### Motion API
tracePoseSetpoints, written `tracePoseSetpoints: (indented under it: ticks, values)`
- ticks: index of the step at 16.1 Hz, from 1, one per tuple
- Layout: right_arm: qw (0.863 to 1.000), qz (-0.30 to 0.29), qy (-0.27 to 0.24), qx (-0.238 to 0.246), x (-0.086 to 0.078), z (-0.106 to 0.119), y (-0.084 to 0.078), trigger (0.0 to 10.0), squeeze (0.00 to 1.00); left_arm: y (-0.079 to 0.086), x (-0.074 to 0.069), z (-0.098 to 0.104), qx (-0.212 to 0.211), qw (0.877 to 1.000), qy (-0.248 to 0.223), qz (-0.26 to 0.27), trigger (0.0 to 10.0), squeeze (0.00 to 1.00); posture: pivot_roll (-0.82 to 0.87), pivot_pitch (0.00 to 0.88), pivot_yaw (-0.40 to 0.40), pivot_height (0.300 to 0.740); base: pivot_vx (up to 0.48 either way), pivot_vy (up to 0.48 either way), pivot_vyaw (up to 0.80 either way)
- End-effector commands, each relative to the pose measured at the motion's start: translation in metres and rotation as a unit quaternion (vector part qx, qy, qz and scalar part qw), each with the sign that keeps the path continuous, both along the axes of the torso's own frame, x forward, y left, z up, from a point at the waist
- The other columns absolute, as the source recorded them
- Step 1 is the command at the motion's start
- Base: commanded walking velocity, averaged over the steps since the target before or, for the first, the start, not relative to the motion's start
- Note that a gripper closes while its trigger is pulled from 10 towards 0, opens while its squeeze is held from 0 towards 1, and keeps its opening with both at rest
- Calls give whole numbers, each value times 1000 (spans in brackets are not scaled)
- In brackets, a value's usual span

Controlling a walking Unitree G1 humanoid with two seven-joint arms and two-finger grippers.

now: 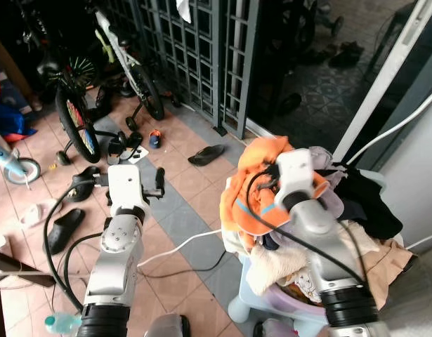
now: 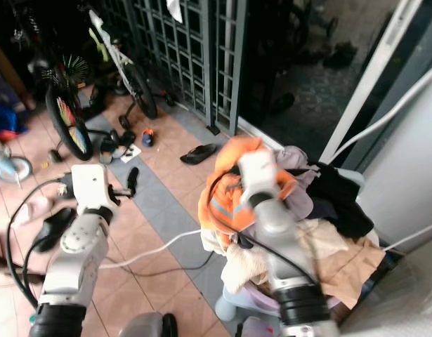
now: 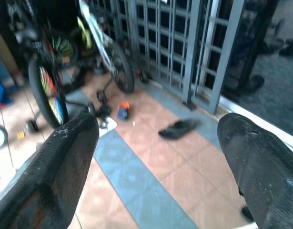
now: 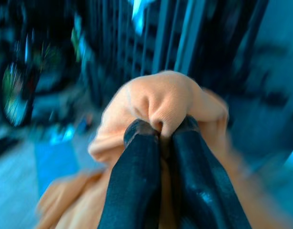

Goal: Clothes washing

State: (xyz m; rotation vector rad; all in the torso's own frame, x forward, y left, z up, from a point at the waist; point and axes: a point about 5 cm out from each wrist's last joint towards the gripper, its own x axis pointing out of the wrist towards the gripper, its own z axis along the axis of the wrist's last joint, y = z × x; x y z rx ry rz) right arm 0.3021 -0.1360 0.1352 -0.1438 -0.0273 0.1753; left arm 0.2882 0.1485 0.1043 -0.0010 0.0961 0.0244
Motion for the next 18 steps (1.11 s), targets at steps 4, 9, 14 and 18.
tracePoseSetpoints:
  ticks: [4,9,14,18]
  values:
    - [998,16,-57,23,1,23,2,0,0,-1,0,0,18,1000,-3,-5,10000,0,-11,1,63,740,0,0,0]
    - [993,-26,-118,10,4,50,-14,0,0,-2,-3,8,65,998,-24,-3,10000,0,0,25,62,740,0,0,0]
    - [992,-29,-120,11,0,51,-19,0,0,-6,4,7,66,997,-26,-10,10000,0,-22,0,73,740,0,0,0]
    - [992,-27,-124,12,1,54,-18,0,0,-8,5,5,62,998,-26,-11,10000,0,-23,0,70,740,0,0,0]
